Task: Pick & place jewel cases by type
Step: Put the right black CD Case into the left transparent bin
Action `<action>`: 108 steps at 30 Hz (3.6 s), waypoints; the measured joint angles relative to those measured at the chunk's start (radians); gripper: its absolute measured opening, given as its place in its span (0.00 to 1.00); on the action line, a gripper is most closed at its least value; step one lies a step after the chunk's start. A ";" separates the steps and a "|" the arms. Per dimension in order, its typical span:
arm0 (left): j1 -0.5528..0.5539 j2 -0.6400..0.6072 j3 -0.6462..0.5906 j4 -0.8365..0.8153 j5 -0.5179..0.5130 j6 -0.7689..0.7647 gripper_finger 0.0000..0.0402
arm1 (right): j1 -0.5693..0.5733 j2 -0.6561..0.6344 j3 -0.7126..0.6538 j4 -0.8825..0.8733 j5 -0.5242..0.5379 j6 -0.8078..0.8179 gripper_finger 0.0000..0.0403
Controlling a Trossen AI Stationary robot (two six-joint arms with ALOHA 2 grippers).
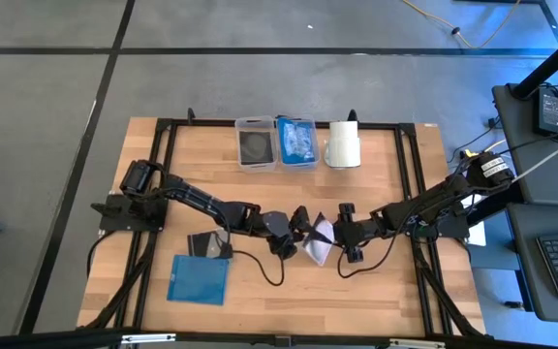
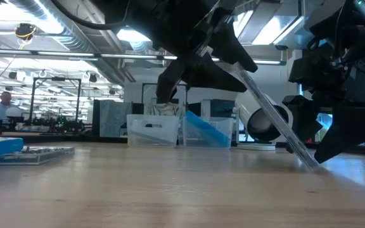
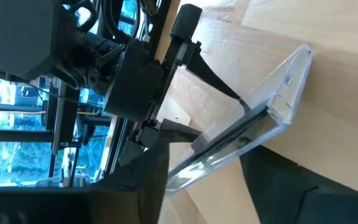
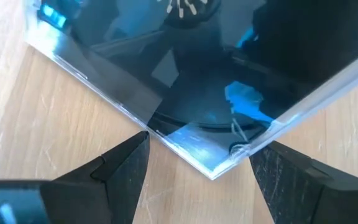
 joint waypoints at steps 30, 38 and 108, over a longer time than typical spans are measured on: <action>-0.044 -0.004 0.000 -0.075 0.066 0.142 0.09 | 0.000 -0.001 -0.002 0.014 0.000 0.027 0.68; -0.062 -0.002 0.000 -0.075 0.003 0.101 0.10 | 0.000 -0.004 -0.002 0.008 0.000 0.049 0.68; 0.287 -0.451 0.000 -0.963 -0.539 -0.656 0.10 | -0.020 -0.487 0.067 -0.407 0.548 0.159 0.68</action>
